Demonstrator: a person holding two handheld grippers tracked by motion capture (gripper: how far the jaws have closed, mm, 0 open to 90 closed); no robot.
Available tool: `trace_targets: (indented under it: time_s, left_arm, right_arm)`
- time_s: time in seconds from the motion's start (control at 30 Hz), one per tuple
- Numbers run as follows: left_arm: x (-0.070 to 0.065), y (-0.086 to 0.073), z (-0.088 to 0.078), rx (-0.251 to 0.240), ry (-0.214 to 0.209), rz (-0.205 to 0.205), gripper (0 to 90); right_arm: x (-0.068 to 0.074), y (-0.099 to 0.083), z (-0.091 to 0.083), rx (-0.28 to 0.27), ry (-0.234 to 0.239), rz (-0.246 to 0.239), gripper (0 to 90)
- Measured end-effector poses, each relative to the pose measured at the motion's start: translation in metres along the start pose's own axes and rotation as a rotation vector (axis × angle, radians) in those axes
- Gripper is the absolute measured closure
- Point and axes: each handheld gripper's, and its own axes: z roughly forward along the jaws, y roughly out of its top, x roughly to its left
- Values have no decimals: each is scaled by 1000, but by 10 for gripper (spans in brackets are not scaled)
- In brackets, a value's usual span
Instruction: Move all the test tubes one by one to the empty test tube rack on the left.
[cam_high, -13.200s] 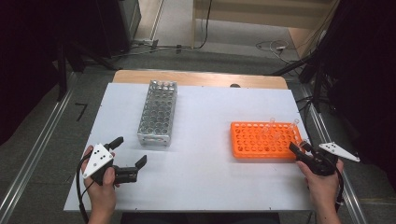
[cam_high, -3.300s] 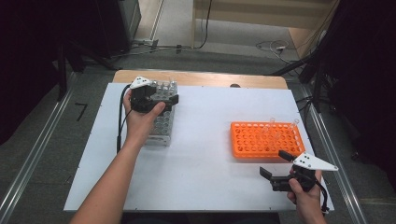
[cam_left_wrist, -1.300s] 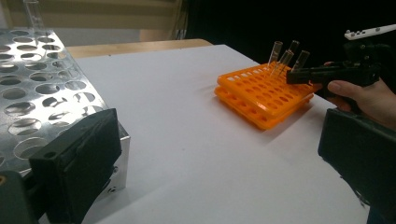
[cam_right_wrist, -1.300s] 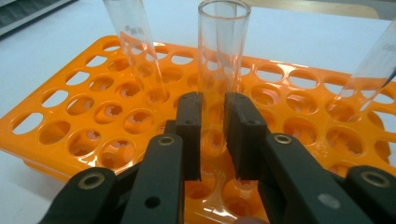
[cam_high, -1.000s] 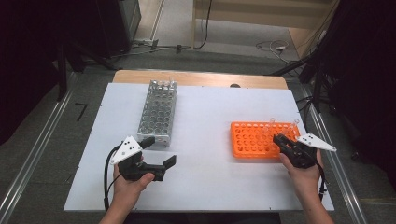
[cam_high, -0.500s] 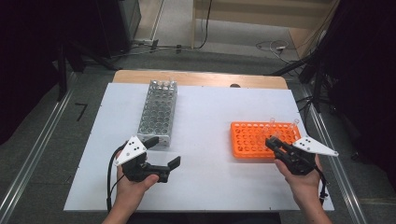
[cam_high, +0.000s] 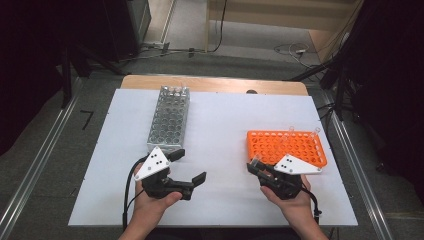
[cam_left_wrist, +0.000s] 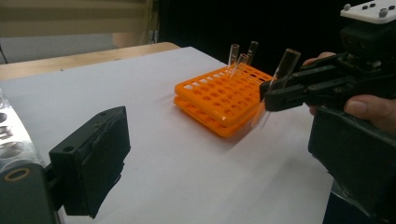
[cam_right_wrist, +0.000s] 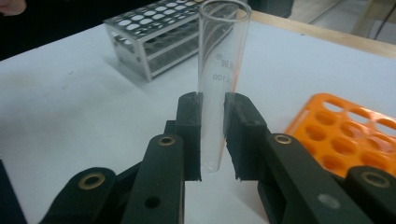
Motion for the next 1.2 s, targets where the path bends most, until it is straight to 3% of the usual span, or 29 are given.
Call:
trace_targets:
  time_s: [0.57, 0.83, 1.2]
  left_arm:
    - [-33, 4, 21, 44, -98, 18, 374]
    - [-44, 0, 30, 70, -129, 43, 480]
    - [-49, -2, 35, 89, -133, 64, 612]
  right_arm:
    - [48, 0, 23, 35, 121, -87, 740]
    - [57, 1, 25, 43, 148, -106, 740]
    - [70, 3, 26, 46, 177, -137, 740]
